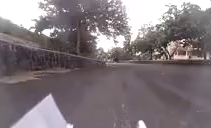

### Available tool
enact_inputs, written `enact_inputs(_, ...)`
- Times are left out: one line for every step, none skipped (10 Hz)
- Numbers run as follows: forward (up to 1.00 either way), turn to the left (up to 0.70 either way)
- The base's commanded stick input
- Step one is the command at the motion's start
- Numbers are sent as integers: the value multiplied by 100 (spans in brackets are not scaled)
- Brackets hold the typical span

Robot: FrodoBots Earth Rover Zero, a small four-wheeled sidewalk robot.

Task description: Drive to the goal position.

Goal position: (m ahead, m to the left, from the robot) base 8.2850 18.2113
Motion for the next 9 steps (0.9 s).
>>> enact_inputs(20,0)
enact_inputs(20,0)
enact_inputs(20,0)
enact_inputs(20,0)
enact_inputs(20,0)
enact_inputs(20,0)
enact_inputs(20,0)
enact_inputs(20,0)
enact_inputs(20,0)
